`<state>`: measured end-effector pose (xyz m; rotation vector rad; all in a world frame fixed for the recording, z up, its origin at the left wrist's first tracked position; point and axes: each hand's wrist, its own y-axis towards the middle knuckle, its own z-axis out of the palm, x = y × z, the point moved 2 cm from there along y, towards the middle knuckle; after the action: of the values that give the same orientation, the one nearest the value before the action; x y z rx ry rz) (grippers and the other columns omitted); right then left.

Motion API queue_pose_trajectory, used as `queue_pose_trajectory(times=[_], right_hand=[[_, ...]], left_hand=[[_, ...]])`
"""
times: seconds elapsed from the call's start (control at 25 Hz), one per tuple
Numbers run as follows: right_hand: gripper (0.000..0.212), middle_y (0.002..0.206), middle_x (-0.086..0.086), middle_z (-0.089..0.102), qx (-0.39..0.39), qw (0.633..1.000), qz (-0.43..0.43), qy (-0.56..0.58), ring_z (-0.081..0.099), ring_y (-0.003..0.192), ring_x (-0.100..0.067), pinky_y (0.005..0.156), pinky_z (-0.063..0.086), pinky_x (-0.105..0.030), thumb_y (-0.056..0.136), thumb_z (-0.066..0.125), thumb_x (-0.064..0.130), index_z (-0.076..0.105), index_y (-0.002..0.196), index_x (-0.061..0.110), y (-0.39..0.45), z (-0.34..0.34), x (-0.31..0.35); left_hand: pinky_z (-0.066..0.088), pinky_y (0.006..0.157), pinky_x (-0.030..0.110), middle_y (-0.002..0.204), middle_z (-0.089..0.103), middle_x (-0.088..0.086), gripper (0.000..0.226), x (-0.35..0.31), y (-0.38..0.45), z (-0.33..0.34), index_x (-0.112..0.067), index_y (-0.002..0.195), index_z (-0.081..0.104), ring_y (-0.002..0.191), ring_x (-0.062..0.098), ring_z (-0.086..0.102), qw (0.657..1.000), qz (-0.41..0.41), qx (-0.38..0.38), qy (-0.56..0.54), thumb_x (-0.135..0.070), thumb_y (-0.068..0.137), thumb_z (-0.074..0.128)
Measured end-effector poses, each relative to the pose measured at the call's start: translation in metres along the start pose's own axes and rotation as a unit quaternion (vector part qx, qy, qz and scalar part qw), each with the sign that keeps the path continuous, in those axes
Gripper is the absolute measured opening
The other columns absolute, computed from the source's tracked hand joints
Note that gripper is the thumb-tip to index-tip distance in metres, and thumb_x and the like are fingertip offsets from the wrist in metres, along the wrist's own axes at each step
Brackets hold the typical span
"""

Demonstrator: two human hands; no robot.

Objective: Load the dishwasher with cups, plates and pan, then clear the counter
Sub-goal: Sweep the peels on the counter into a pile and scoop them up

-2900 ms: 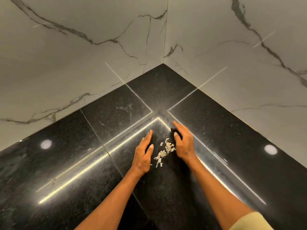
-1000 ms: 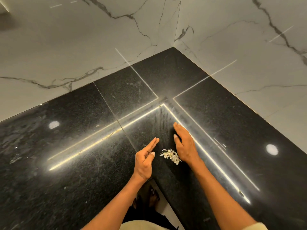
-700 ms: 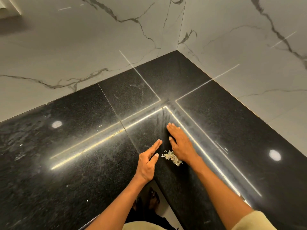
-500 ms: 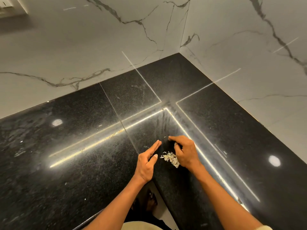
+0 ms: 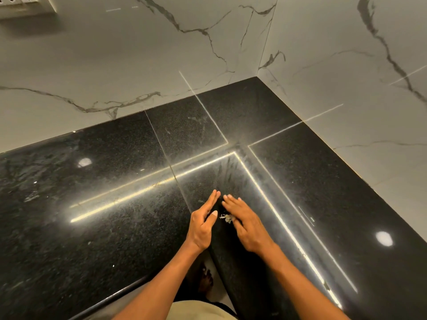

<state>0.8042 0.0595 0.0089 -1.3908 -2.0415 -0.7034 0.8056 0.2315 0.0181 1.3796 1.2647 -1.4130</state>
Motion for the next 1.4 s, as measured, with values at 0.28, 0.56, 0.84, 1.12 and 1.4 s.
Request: queue_pose_trajectory(times=[0.28, 0.56, 0.84, 1.12, 1.4], right_hand=[[0.06, 0.142, 0.006, 0.058, -0.14, 0.979, 0.117, 0.087, 0.047, 0.137, -0.005, 0.117, 0.037, -0.042, 0.081, 0.048, 0.001, 0.062, 0.137, 0.016, -0.039, -0.019, -0.016], [0.06, 0.15, 0.0, 0.05, -0.135, 0.985, 0.087, 0.068, 0.037, 0.144, -0.002, 0.123, 0.023, -0.031, 0.086, 0.046, 0.0, 0.053, 0.144, 0.011, -0.04, 0.012, 0.009], [0.065, 0.159, 0.004, 0.036, -0.149, 0.98, 0.135, 0.0, 0.023, 0.15, -0.003, 0.126, 0.012, -0.031, 0.088, 0.048, 0.009, 0.042, 0.152, 0.015, -0.042, -0.005, -0.011], [0.059, 0.155, 0.001, 0.041, -0.181, 0.972, 0.147, 0.026, 0.034, 0.147, -0.012, 0.125, 0.017, -0.032, 0.089, 0.047, 0.008, 0.048, 0.148, 0.011, -0.039, -0.041, -0.04], [0.067, 0.168, -0.01, 0.008, -0.123, 0.939, 0.289, -0.138, 0.002, 0.155, -0.019, 0.127, -0.001, -0.039, 0.103, 0.043, 0.021, 0.011, 0.16, 0.008, -0.012, -0.111, -0.116]], left_hand=[[0.015, 0.125, 0.036, 0.158, 0.035, -0.006, 0.061, 0.005, 0.0, 0.008, -0.018, 0.152, 0.037, 0.148, 0.002, 0.025, 0.984, 0.049, 0.025, 0.169, -0.027, 0.092, 0.045], [0.011, 0.125, 0.035, 0.157, 0.036, -0.006, 0.058, 0.008, -0.011, 0.022, -0.016, 0.152, 0.037, 0.148, 0.003, 0.025, 0.974, 0.082, 0.06, 0.2, -0.023, 0.094, 0.042], [-0.001, 0.125, 0.031, 0.164, 0.01, -0.005, 0.067, 0.0, 0.028, 0.02, -0.019, 0.158, 0.011, 0.15, -0.001, 0.0, 0.943, 0.052, 0.057, 0.324, -0.024, 0.097, 0.036], [0.004, 0.125, 0.03, 0.162, 0.025, -0.008, 0.061, 0.004, 0.01, 0.031, -0.023, 0.156, 0.026, 0.15, 0.002, 0.013, 0.94, 0.112, 0.187, 0.263, -0.018, 0.098, 0.04], [0.016, 0.125, 0.038, 0.159, 0.034, -0.009, 0.063, 0.002, 0.009, 0.029, -0.018, 0.153, 0.033, 0.148, 0.006, 0.025, 0.978, 0.077, 0.109, 0.159, -0.01, 0.093, 0.047]])
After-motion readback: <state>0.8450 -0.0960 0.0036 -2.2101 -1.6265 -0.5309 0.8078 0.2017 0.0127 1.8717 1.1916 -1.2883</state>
